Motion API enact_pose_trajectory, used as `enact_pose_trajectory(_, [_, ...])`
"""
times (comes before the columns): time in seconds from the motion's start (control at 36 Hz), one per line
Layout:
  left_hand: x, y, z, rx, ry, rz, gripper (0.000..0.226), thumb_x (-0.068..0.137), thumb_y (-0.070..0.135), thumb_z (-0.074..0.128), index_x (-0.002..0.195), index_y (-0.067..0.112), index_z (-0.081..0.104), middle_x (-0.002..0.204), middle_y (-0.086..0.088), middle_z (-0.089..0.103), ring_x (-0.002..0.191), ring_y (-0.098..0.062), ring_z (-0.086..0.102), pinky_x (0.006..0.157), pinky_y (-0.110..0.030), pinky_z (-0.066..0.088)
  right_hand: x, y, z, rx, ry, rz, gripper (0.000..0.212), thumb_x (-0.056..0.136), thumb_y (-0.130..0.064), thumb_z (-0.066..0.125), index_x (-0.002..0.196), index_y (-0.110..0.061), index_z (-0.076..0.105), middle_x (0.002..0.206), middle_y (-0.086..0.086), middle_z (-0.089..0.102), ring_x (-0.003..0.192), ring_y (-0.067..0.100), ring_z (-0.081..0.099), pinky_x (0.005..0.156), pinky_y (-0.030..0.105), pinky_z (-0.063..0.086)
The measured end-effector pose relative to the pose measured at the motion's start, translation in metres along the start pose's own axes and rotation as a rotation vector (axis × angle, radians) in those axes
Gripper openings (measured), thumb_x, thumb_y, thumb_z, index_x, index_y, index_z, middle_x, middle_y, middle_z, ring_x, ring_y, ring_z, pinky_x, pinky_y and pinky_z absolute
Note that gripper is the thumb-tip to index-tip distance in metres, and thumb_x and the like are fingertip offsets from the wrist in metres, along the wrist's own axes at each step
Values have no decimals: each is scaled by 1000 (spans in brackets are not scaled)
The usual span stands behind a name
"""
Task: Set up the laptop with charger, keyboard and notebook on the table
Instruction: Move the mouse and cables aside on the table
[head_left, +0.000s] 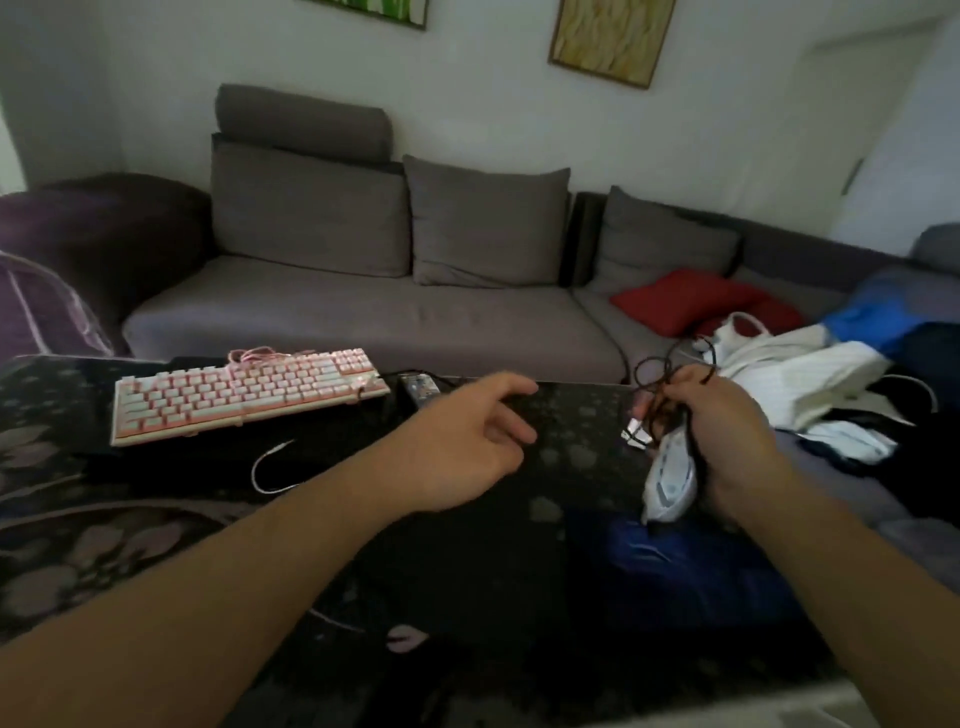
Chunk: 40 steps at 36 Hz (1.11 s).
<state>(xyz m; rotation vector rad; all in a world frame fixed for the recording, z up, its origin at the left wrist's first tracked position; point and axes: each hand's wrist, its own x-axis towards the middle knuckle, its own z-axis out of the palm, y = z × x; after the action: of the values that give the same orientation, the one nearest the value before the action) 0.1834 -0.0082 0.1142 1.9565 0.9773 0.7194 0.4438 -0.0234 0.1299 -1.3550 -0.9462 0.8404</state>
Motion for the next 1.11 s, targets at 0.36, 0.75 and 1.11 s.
enact_pose_trajectory(0.36, [-8,-63,23,311,22,-248,31,100,11,61,128,23,59,102,9,71,89,-5,68,69,-17,53,20,120,-85,-1144,-147,203,12,99,-20,56,96,-10,49,100,10,61,89,27,60,66,35,37])
enact_pose_trajectory(0.75, [13,-59,102,250,52,-177,18,95,19,64,92,36,67,86,11,72,78,-2,68,69,-18,48,-20,147,-100,-1320,42,-25,32,99,-50,55,105,-19,58,111,5,57,103,31,59,88,44,52])
enact_pose_trajectory(1.11, [119,-53,226,614,-317,-135,75,77,63,74,139,29,49,140,2,47,136,-30,42,112,-46,40,-21,138,-114,-1382,-173,-166,12,99,-16,56,105,-20,46,108,4,67,98,30,66,70,36,41])
